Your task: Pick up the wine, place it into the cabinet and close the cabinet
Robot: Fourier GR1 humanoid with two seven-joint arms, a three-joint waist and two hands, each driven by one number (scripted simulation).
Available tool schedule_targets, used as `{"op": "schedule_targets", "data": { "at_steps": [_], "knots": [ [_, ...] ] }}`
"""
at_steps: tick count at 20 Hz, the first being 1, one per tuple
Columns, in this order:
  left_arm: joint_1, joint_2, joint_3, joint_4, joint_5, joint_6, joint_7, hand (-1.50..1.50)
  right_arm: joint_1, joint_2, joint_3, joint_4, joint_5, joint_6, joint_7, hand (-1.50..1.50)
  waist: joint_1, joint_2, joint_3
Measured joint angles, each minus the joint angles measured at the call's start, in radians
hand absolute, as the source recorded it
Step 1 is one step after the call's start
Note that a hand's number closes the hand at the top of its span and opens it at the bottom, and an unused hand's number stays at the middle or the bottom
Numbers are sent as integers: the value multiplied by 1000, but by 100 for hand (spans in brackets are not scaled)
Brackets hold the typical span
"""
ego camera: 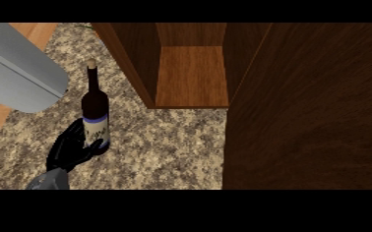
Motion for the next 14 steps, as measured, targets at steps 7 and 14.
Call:
{"op": "schedule_targets", "data": {
  "at_steps": [7,14],
  "knots": [
    [-2,-4,-29,37,-29,8,-42,150,-2,0,6,-16,4,-7,23,-150,0,0,0],
    [132,-57,-56,-101,-36,102,-172,150,17,6,-1,4,17,4,-10,-150,11,-8,9]
  ]
}}
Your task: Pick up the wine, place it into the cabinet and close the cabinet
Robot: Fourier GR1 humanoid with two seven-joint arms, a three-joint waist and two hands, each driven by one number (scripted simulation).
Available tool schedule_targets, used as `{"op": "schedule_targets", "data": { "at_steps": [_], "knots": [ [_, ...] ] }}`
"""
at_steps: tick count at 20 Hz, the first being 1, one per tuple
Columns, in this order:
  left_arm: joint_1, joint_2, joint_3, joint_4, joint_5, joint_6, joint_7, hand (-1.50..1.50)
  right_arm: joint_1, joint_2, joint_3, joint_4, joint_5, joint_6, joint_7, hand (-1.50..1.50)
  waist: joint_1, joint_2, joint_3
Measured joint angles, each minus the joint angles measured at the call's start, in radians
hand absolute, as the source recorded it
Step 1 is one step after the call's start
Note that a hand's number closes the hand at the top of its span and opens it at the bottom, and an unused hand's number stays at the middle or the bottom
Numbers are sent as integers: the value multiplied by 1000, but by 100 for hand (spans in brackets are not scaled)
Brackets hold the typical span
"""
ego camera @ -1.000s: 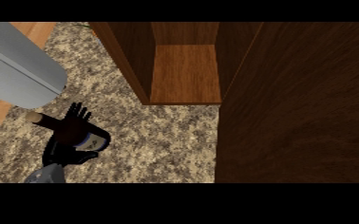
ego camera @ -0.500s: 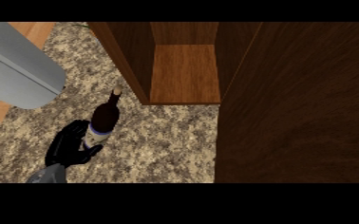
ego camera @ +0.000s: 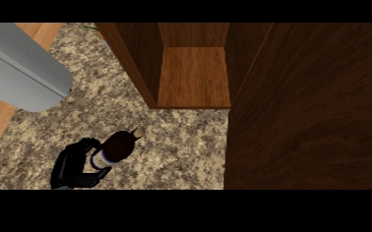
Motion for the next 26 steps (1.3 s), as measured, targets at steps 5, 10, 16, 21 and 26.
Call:
{"op": "schedule_targets", "data": {
  "at_steps": [5,10,16,21,26],
  "knots": [
    [83,-28,-13,-83,4,39,-71,150,-23,-1,-3,13,-1,-7,9,-150,3,-3,5],
    [158,-67,-46,-193,18,41,-65,150,-9,-5,-18,11,-9,1,0,-150,4,-2,4],
    [260,-126,-123,-385,45,11,5,150,-12,5,-7,8,-4,-9,9,-150,6,1,-3],
    [364,-167,-194,-645,93,11,139,150,-16,3,-18,35,-7,2,-17,-150,6,3,-6],
    [436,-194,-290,-908,170,84,288,150,-16,-3,-24,24,-25,1,5,-150,3,4,-7]
  ]
}}
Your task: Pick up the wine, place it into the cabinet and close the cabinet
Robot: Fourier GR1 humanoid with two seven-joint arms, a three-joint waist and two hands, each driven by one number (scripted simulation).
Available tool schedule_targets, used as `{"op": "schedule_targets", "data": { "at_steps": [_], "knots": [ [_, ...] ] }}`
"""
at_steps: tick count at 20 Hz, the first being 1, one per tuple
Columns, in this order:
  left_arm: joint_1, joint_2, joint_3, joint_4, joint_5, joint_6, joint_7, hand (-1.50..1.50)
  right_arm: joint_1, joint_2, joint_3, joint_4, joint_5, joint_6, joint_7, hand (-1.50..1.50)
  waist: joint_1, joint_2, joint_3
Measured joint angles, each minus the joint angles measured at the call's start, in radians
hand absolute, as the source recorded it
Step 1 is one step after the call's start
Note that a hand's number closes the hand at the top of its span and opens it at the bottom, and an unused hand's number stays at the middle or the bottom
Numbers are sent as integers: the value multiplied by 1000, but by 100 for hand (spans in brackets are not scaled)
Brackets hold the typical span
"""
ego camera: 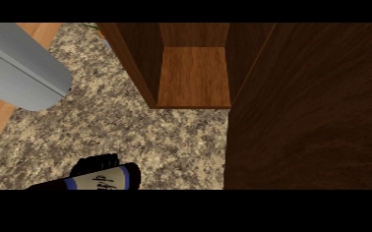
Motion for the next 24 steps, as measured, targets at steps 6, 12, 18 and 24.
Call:
{"op": "schedule_targets", "data": {
  "at_steps": [6,12,18,24],
  "knots": [
    [38,-9,-89,-247,39,118,147,150,6,3,10,0,7,5,-2,-150,-3,1,-1],
    [-67,-12,-159,-329,46,291,253,150,-6,7,14,11,13,1,-4,-150,-6,2,-1],
    [-226,-13,-195,-323,51,436,340,150,7,8,6,28,9,11,-24,-150,-10,2,-1],
    [-425,-13,-222,-216,32,581,346,150,26,1,-21,42,-16,36,-53,-150,-13,3,-1]
  ]
}}
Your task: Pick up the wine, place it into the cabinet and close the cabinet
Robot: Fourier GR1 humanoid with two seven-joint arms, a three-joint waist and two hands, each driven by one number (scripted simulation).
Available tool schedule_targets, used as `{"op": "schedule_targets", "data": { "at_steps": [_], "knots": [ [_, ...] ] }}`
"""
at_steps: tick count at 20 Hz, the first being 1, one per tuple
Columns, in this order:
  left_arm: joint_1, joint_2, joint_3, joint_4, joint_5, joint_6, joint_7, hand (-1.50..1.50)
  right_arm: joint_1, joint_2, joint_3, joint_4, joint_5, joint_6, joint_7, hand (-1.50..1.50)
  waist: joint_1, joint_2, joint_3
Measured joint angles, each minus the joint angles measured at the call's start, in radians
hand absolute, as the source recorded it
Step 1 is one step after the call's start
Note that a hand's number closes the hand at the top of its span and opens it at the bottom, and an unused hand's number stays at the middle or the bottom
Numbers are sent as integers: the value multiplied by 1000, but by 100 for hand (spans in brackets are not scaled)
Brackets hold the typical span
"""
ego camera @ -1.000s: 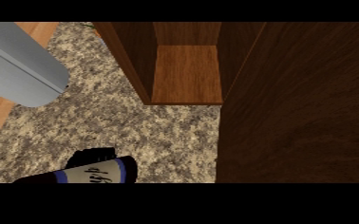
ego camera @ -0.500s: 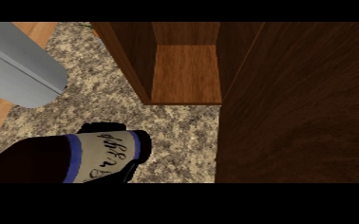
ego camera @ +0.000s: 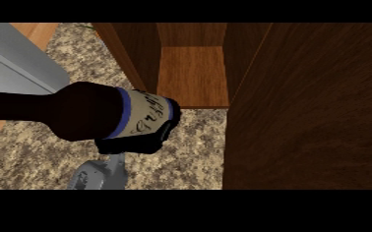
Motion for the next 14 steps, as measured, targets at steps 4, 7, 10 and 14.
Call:
{"op": "schedule_targets", "data": {
  "at_steps": [4,7,10,14],
  "knots": [
    [-81,1,-14,97,-31,47,-22,150,-29,5,8,23,20,-12,-1,-150,1,1,0],
    [-141,0,-42,168,-51,92,-32,150,-15,9,13,0,25,-14,2,-150,-1,0,0],
    [-196,0,-75,219,-53,137,-21,150,-32,7,9,16,29,-17,-2,-150,0,0,0],
    [-250,0,-126,328,-1,200,-82,150,-26,12,26,3,42,-20,6,-150,-3,1,0]
  ]
}}
